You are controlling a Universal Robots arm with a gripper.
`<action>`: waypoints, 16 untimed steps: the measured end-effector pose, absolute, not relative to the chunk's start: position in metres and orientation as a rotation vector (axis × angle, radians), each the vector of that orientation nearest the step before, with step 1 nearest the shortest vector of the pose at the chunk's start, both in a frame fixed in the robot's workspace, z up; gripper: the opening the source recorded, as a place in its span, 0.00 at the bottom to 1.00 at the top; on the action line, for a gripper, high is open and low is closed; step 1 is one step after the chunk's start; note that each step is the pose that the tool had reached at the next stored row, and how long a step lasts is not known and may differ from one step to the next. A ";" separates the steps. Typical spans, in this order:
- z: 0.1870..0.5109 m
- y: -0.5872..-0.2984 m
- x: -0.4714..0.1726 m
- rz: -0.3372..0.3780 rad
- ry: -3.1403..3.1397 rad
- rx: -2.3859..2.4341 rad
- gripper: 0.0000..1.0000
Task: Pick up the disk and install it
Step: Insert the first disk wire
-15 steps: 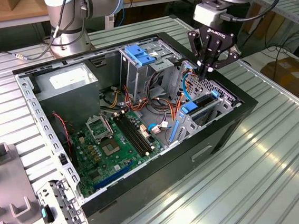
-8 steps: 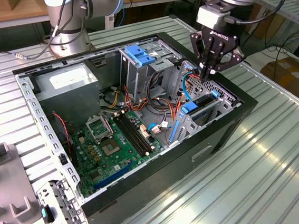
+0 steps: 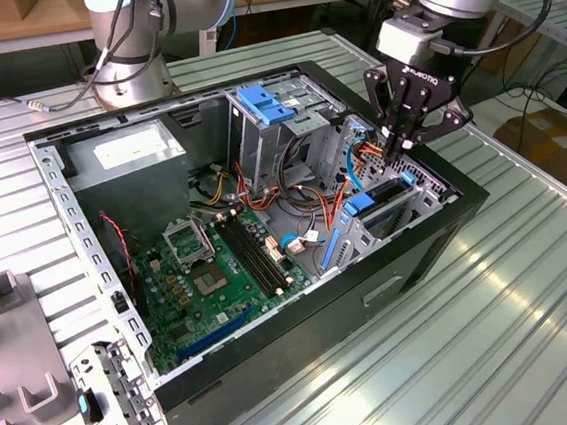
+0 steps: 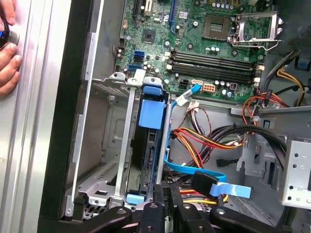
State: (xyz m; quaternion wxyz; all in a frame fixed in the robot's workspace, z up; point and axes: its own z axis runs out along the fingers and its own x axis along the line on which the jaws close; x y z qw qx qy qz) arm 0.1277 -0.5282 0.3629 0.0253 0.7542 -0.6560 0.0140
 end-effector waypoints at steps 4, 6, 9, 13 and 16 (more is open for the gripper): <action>0.359 -0.531 0.128 0.041 -2.107 2.258 0.17; 0.359 -0.536 0.125 0.041 -2.108 2.258 0.17; 0.359 -0.542 0.118 0.041 -2.108 2.258 0.17; 0.359 -0.543 0.116 0.040 -2.108 2.259 0.17; 0.359 -0.544 0.116 0.039 -2.109 2.259 0.17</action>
